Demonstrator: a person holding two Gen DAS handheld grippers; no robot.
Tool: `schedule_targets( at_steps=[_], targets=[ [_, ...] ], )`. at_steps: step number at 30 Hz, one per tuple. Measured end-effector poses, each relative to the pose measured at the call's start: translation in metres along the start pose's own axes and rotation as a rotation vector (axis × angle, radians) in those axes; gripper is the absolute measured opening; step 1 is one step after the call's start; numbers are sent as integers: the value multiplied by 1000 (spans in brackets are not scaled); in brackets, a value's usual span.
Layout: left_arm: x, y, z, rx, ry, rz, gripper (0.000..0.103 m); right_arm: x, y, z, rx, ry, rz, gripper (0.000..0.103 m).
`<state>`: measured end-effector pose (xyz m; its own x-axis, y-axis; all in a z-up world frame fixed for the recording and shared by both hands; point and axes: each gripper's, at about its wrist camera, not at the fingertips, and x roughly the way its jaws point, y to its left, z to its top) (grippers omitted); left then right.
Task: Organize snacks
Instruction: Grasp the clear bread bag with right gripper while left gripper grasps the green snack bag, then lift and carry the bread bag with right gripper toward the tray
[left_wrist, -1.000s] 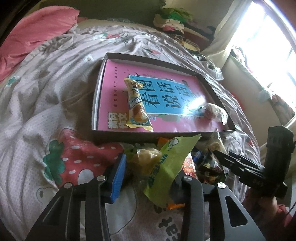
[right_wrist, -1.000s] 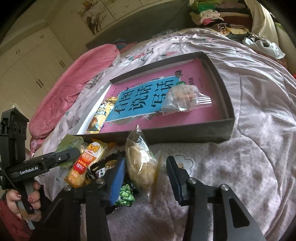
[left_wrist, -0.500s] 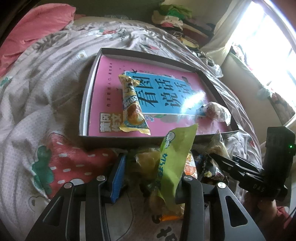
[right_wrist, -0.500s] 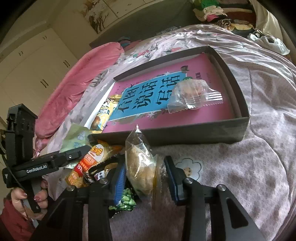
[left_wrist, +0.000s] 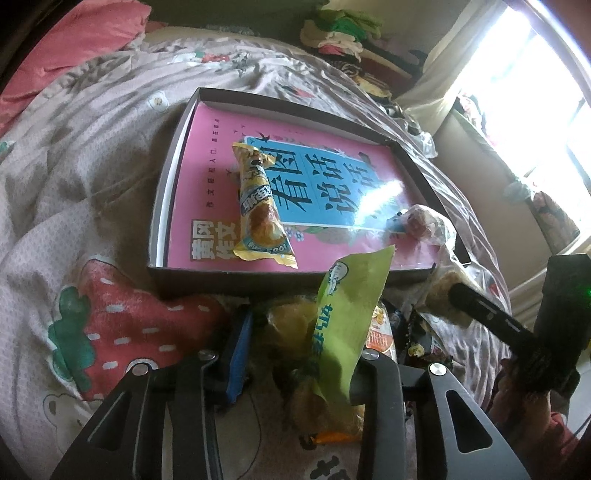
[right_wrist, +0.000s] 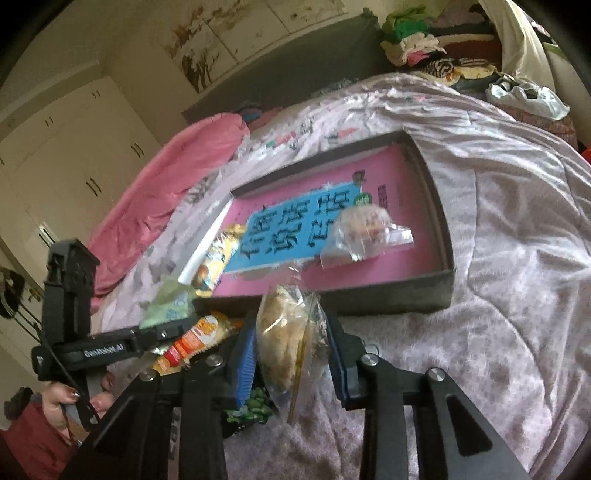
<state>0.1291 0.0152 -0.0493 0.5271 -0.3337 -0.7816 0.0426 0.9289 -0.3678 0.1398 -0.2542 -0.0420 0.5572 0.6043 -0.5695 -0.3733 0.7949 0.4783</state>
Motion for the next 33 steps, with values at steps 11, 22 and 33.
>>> schedule_targets(
  at_steps=[11, 22, 33],
  targets=[
    [-1, 3, -1, -28, -10, -11, 37, 0, 6, 2, -25, -9, 9, 33],
    [-38, 0, 5, -54, -99, -34, 37, -11, 8, 6, -26, -60, 35, 33],
    [-54, -6, 15, -64, -150, -24, 37, -18, 5, 15, -17, -103, 49, 33]
  ],
)
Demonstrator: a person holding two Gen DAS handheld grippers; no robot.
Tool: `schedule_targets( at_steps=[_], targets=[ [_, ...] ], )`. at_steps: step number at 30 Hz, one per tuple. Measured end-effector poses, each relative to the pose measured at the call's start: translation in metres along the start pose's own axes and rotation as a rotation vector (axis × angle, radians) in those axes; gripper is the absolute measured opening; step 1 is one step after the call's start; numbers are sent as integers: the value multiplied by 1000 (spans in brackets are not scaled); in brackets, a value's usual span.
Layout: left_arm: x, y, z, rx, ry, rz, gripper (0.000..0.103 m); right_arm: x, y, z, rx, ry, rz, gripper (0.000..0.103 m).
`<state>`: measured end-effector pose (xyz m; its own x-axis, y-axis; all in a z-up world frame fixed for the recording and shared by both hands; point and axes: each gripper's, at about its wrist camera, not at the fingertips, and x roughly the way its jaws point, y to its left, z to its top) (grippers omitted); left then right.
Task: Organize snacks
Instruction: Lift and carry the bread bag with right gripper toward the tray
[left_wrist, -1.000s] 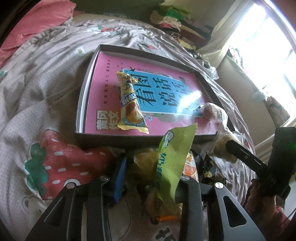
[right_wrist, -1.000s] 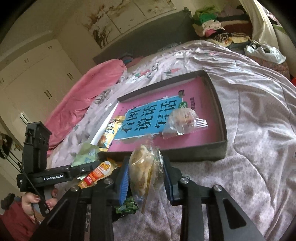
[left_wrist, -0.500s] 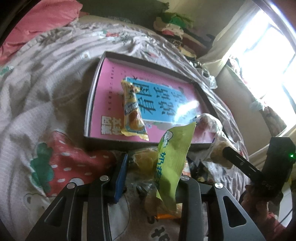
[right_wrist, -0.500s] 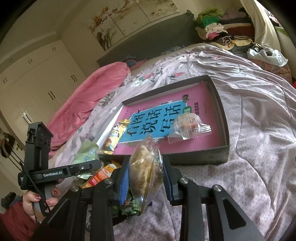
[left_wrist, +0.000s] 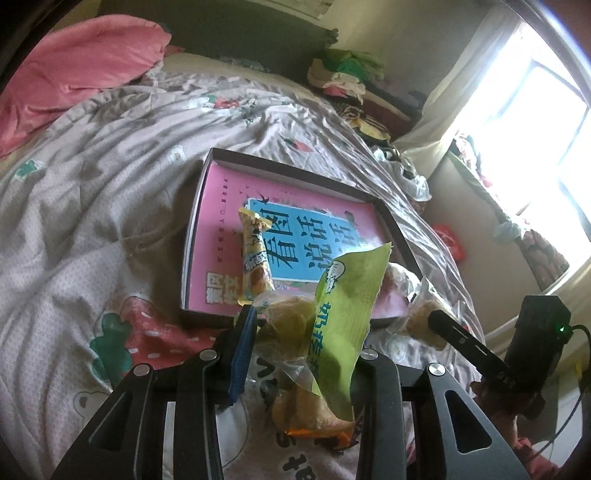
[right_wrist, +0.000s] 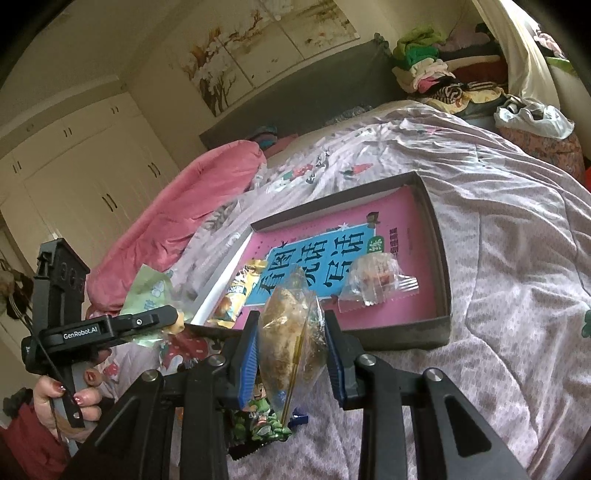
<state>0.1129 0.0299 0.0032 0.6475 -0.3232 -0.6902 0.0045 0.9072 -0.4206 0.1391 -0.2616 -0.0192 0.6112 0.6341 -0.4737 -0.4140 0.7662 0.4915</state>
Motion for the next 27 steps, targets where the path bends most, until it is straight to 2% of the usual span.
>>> schedule_targets(
  at_steps=[27],
  targets=[
    [28, -47, 20, 65, 9, 28, 37, 9, -5, 24, -9, -57, 6, 33]
  ],
)
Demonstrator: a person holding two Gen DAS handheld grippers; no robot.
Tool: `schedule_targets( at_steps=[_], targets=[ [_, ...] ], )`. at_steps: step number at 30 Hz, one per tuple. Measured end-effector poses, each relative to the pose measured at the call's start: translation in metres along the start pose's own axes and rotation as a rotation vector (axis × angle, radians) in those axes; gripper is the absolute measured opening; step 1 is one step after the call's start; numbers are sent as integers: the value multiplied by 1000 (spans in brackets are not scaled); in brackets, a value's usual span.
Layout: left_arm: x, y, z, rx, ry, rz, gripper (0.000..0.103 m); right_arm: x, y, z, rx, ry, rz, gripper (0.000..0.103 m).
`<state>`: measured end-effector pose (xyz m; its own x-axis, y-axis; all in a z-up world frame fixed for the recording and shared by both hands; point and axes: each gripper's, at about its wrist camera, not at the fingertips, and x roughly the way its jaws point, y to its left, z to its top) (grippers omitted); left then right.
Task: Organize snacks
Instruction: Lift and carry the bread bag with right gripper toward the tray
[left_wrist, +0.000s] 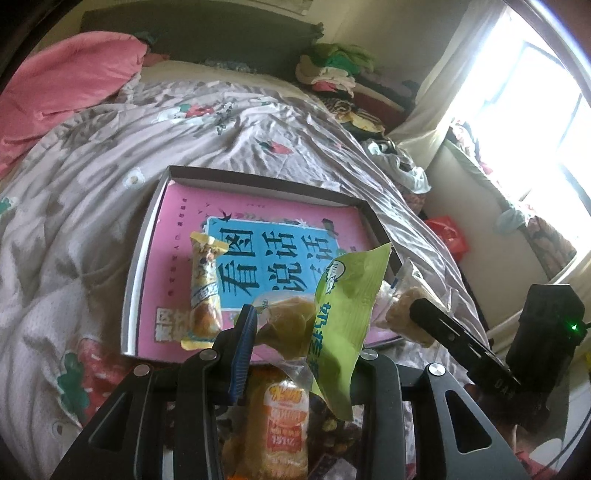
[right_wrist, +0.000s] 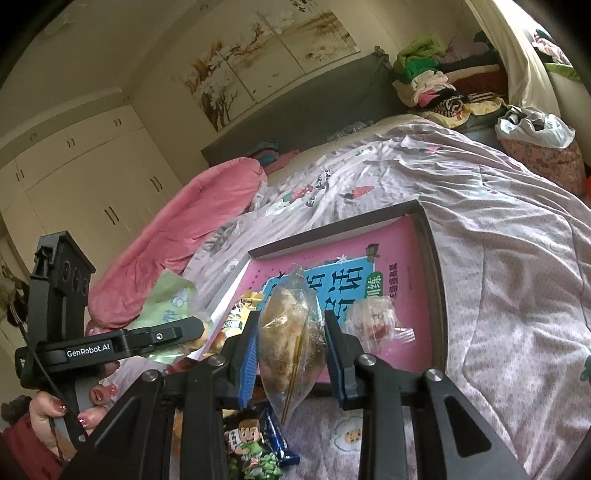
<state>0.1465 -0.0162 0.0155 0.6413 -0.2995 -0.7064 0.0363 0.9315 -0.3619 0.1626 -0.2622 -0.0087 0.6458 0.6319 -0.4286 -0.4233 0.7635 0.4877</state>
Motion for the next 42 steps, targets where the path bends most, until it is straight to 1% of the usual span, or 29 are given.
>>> schedule_targets(
  at_steps=[12, 26, 33, 42],
  targets=[
    [15, -3, 10, -4, 17, 32, 37, 18, -2, 7, -10, 16, -4, 33],
    [32, -19, 16, 31, 46, 73, 37, 31, -9, 3, 15, 64, 15, 33],
    [39, -21, 13, 28, 66, 86, 37, 34, -10, 0, -1, 76, -4, 33],
    [37, -22, 15, 30, 59, 95, 37, 35, -13, 0, -10, 71, -27, 33]
  ],
)
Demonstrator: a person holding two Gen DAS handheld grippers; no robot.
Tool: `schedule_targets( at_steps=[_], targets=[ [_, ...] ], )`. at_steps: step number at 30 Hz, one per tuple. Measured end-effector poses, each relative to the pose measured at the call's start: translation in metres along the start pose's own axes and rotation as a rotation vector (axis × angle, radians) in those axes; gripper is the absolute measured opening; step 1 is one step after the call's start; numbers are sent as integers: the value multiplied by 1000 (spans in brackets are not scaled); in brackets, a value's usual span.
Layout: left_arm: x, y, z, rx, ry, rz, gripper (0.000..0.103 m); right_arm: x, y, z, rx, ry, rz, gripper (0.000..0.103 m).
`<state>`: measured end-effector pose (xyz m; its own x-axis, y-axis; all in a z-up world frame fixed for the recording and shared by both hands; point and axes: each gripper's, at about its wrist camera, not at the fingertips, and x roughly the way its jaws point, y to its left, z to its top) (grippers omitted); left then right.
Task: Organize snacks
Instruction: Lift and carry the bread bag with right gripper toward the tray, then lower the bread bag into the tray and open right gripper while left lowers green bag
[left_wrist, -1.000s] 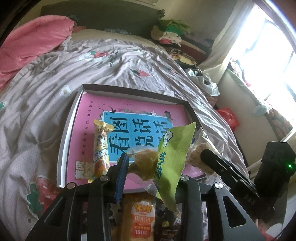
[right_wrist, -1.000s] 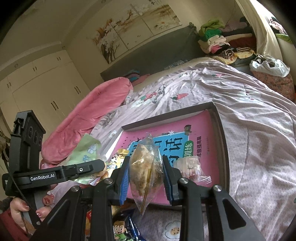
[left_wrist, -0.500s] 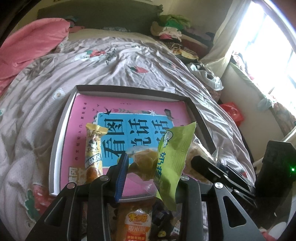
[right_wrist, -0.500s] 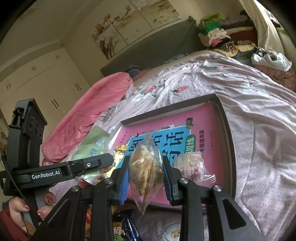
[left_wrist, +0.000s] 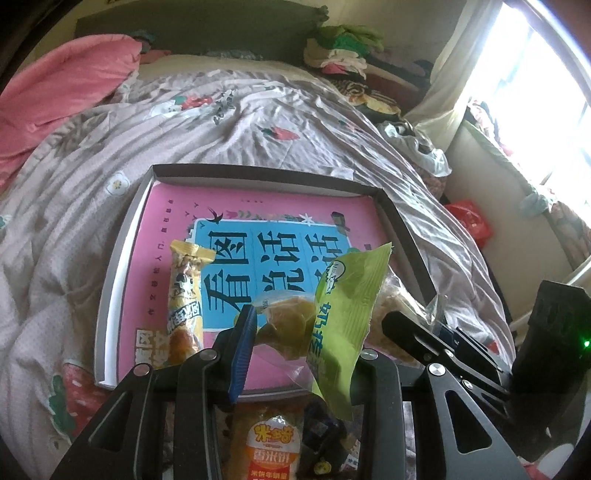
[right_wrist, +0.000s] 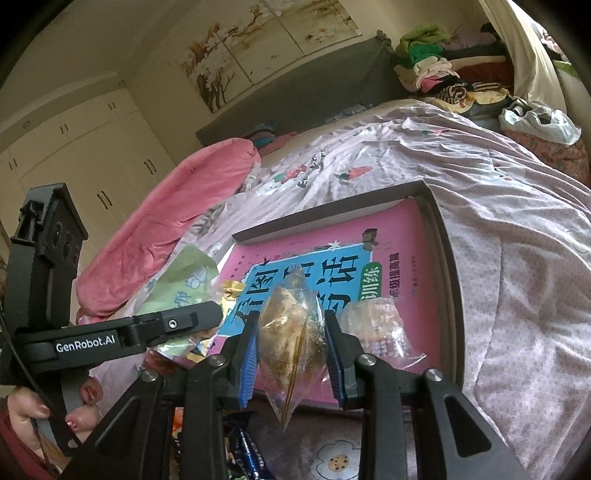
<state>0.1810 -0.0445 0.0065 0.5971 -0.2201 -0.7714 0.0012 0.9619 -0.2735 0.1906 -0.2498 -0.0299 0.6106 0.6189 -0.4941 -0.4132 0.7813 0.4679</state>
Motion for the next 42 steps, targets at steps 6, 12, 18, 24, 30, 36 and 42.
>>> schedule_targets(
  at_steps=[6, 12, 18, 24, 30, 36, 42],
  targets=[
    [4, -2, 1, 4, 5, 0, 37, 1, -5, 0, 8, -1, -23, 33],
    [12, -2, -1, 1, 20, 6, 37, 4, -3, -2, 0, 18, -9, 33],
    [19, 1, -4, -6, 37, 15, 37, 8, 0, -3, -19, 32, -8, 33],
    [24, 4, -7, -8, 48, 28, 37, 8, -2, -2, -10, 30, -21, 33],
    [27, 4, -9, -3, 56, 45, 37, 5, -4, -1, 3, 33, -21, 34],
    [28, 3, -10, -1, 60, 44, 37, 2, -4, -1, 4, 26, -39, 41],
    [26, 2, -12, -4, 58, 42, 37, -3, -3, 0, -18, 4, -84, 48]
  ],
)
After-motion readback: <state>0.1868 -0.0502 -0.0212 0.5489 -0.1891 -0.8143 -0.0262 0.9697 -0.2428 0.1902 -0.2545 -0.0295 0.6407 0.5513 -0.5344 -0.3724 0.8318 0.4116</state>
